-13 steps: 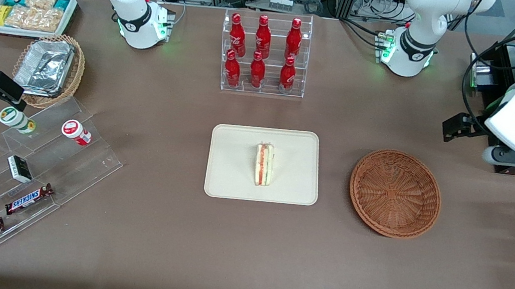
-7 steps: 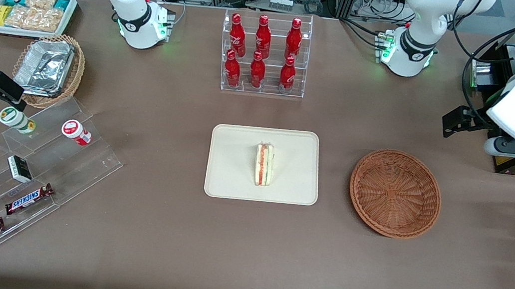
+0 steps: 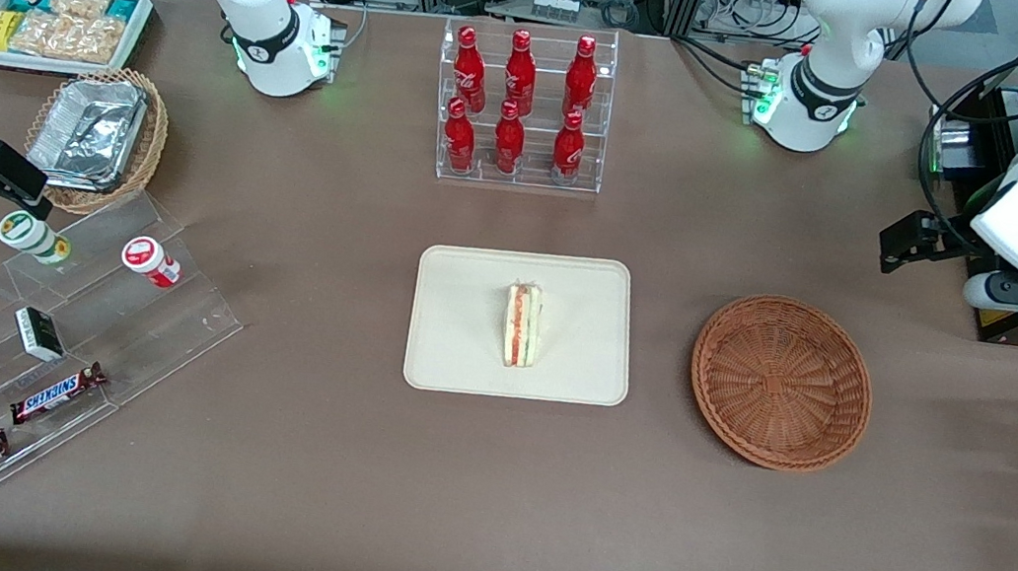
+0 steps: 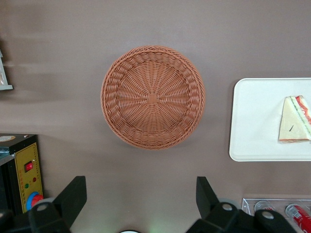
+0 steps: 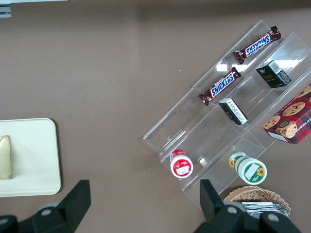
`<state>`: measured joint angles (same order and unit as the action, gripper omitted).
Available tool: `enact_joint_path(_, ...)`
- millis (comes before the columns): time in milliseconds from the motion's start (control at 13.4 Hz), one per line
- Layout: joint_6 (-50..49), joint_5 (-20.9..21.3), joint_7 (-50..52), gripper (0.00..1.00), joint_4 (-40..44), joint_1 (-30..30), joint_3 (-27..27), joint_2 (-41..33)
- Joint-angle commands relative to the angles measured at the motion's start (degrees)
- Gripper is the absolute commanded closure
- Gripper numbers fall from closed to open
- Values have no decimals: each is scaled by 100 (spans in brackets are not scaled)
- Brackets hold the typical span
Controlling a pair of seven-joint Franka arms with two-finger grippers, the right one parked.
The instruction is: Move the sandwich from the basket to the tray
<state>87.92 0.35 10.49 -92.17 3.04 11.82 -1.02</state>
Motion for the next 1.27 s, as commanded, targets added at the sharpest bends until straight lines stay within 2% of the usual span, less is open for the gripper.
enact_joint_path(0, 23, 35, -100, 0, -64, -50, -92, -100)
enact_joint_path(374, -12, 228, -82, 0, -56, 12, -188, -144)
enact_joint_path(1197, -363, 167, -478, 0, 120, 38, -585, -171)
